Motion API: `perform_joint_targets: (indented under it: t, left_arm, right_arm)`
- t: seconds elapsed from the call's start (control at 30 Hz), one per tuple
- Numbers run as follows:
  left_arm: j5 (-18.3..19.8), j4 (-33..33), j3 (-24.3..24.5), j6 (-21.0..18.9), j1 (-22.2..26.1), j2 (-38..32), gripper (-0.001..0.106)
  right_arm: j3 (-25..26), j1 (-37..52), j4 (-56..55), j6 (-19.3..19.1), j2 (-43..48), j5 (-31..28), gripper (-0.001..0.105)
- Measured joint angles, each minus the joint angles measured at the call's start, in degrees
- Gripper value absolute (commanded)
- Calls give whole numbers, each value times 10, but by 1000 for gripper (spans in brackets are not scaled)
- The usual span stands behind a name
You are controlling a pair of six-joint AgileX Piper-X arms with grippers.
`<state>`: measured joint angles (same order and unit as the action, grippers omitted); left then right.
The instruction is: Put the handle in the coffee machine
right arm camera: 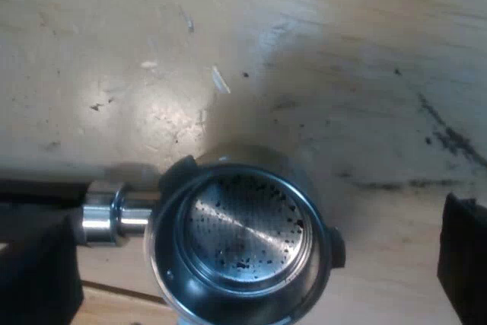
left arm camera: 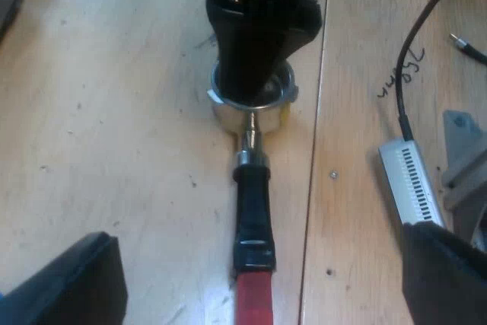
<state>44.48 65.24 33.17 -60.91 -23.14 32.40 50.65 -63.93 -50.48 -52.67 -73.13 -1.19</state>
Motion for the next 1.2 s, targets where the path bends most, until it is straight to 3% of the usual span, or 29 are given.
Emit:
perform_joint_targets:
  t: [0.33, 0.8, 1.2]
  left_arm:
    - [0, 0, -25, 0, 0, 0, 77]
    - [0, 0, -25, 0, 0, 0, 77]
    - [0, -5, -25, 0, 0, 0, 77]
  right_arm:
    - [0, -3, 13, -22, -25, 30, 98]
    - [-41, -3, 35, -16, -25, 46, 98]
    - [-47, -3, 70, -17, -53, 48, 98]
